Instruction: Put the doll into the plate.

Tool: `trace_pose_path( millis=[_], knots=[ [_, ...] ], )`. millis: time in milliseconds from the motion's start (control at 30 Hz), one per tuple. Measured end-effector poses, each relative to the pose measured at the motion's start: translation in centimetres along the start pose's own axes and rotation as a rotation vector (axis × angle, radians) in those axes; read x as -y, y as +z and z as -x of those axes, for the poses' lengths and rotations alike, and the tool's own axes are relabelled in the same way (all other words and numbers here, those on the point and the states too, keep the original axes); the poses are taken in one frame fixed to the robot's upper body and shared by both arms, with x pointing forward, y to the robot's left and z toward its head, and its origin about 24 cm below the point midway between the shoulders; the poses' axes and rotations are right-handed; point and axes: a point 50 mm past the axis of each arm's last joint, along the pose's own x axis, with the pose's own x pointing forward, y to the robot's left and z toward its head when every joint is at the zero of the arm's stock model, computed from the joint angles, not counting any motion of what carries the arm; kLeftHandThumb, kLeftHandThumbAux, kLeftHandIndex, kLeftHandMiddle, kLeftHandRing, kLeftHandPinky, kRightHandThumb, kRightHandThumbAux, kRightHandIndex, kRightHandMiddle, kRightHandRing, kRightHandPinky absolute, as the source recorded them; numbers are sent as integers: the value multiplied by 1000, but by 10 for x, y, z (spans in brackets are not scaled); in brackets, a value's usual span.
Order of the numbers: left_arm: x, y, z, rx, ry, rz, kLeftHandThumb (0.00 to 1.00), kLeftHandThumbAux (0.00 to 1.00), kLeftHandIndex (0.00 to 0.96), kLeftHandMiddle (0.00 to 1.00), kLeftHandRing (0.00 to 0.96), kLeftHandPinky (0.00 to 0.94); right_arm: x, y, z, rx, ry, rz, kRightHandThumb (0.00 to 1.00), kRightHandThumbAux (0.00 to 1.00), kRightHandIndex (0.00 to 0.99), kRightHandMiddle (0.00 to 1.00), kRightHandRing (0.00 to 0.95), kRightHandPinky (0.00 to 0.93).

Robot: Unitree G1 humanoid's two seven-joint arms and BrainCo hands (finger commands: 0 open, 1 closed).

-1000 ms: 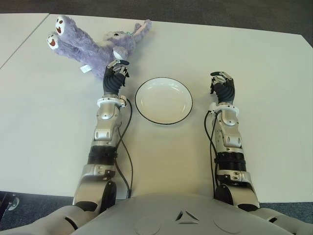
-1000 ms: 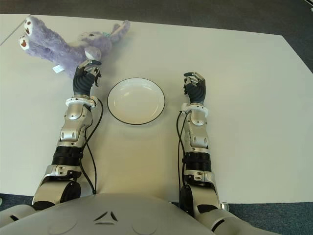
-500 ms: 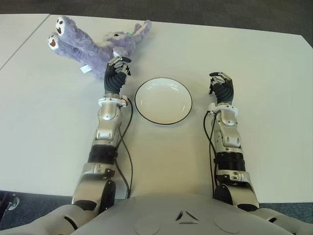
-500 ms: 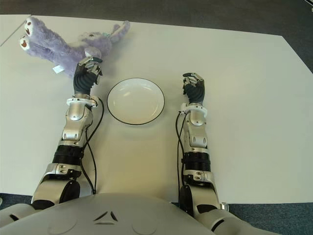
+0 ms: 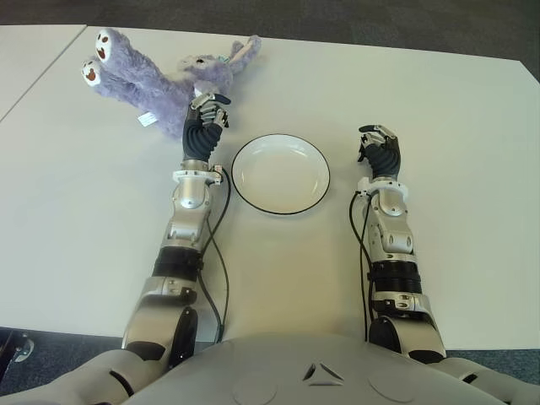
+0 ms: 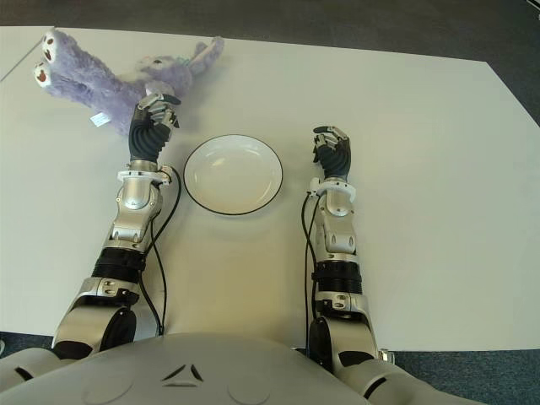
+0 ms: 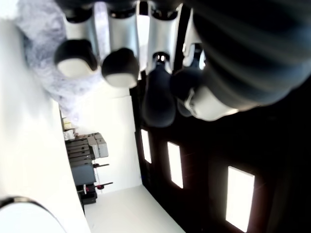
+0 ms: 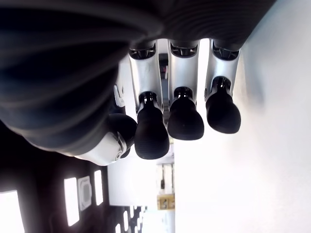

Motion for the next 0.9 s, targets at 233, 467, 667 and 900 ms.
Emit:
trace_pose_path(
  millis=[233, 467, 667, 900],
  knots=[
    [1, 2, 0, 21, 1, -46, 719, 705, 444, 843, 870, 867, -1, 0, 0, 2, 0, 10, 713, 716, 442, 784, 789, 761],
    [5, 8, 1, 67, -19, -128, 717, 705, 443, 837, 861, 853, -1, 0, 0, 6, -1, 27, 712, 717, 442, 783, 791, 746],
    [4, 14, 3, 164, -15, -310, 717, 705, 443, 849, 873, 885, 0, 2, 0, 13, 0, 31, 710, 719, 441, 786, 794, 754],
    [-3, 17, 8, 314, 24, -574, 716, 705, 442, 861, 884, 896, 2, 4, 2, 21, 13, 36, 711, 719, 440, 780, 787, 761]
  ],
)
